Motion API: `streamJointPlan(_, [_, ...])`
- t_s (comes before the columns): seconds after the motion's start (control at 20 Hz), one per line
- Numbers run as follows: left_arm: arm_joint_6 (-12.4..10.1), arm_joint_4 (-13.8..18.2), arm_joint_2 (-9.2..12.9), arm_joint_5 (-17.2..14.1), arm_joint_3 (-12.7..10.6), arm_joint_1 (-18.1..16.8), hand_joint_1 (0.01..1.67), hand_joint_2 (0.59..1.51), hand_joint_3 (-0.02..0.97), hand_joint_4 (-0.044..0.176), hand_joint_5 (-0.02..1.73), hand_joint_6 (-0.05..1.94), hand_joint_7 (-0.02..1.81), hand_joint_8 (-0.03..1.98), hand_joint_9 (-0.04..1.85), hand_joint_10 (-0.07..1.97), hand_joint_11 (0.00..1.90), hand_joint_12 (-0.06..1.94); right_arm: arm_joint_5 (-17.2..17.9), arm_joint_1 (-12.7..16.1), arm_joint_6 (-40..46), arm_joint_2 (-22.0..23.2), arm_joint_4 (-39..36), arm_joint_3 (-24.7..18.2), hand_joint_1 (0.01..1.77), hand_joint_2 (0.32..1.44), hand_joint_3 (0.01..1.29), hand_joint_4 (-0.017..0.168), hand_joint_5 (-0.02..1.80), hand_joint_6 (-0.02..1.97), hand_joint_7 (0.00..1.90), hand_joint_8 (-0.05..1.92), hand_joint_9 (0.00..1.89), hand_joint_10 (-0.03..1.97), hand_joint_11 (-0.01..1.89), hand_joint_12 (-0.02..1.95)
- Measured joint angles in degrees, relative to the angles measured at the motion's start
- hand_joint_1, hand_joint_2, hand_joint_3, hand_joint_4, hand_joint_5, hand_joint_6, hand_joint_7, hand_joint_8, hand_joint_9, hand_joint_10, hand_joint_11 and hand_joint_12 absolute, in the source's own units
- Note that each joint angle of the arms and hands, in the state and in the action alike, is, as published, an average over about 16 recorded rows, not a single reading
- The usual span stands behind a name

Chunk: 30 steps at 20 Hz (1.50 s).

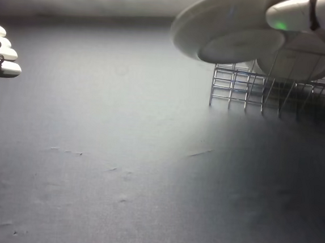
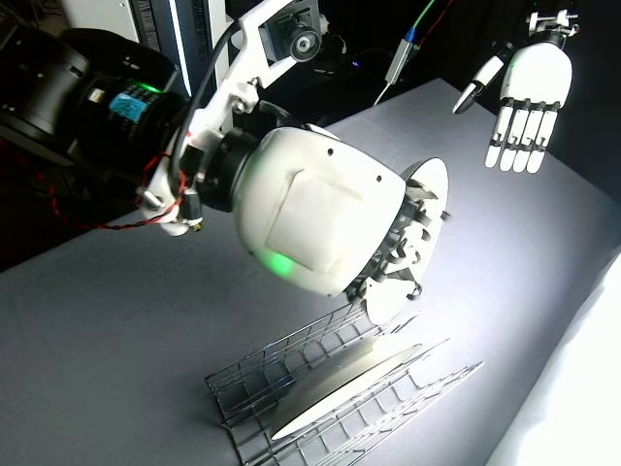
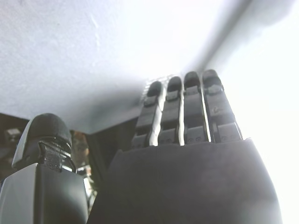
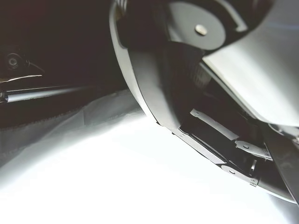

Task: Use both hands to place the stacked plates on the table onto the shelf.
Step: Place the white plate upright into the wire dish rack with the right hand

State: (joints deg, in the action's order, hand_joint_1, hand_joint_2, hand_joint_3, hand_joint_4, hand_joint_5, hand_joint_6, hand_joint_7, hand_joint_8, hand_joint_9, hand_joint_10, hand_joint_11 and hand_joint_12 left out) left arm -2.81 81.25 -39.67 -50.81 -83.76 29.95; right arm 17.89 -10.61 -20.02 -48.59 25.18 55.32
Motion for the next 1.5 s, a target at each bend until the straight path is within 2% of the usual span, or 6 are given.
streamJointPlan(0.8, [0.0,-0.4,-0.2,0.0,-0.5,0.0,0.01,1.139,0.009,0.005,0.02,0.02,0.02,0.0,0.02,0.01,0.01,0.01,2.2,-4.5,-0.2,3.6,-6.3,1.5,1.4,0.99,0.01,-0.008,0.97,0.85,1.1,0.75,0.91,1.11,0.53,1.27])
streamJointPlan(1.5, [0.0,-0.9,-0.6,-0.1,-0.9,0.0,0.01,1.139,0.009,0.005,0.02,0.02,0.02,0.0,0.02,0.01,0.01,0.0,2.8,-6.7,-0.3,4.0,-17.3,5.7,1.36,0.99,0.01,-0.008,0.94,0.92,1.09,0.76,0.88,1.14,0.53,1.29])
